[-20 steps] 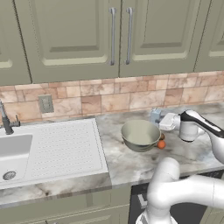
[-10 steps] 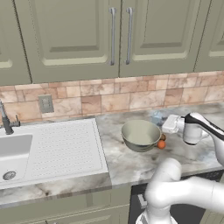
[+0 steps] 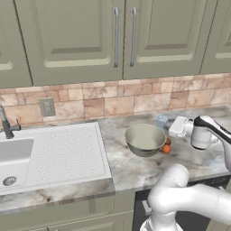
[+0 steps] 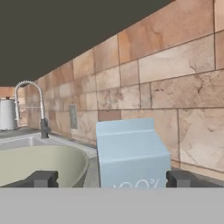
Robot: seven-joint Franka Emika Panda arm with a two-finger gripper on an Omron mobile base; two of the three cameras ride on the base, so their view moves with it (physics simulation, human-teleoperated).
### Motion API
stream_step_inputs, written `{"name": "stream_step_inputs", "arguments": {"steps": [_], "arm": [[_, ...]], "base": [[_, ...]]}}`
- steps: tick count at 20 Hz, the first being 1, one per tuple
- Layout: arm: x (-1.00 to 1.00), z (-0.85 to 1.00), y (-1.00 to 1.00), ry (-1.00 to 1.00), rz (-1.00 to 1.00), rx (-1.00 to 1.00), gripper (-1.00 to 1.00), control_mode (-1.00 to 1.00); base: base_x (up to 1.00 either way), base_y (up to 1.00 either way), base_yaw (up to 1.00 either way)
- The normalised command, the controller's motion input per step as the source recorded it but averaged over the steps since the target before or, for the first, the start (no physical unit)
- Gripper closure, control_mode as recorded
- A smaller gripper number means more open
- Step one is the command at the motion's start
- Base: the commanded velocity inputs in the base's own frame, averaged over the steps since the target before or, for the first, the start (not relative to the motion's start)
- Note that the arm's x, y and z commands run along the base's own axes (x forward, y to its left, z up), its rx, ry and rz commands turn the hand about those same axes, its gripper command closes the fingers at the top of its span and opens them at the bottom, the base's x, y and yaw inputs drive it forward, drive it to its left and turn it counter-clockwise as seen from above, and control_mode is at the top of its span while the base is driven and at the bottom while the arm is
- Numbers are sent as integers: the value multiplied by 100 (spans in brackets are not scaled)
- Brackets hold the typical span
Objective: Gather the eggs and milk located in the vicinity of the sink area and place them right next to the bowl.
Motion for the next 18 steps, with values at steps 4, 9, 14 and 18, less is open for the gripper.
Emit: {"name": "stream_step_inputs", "arguments": {"steps": [4, 9, 14, 18], "arm": [[-8, 37, 0, -2, 0, 0, -100, -100], [-27, 36, -1, 0, 0, 0, -100, -100], [-54, 19, -9, -1, -1, 0, -100, -100], [-71, 10, -26, 0, -3, -2, -100, -100]], "base": [[0, 0, 0], [0, 0, 0], [0, 0, 0], [0, 0, 0]]}}
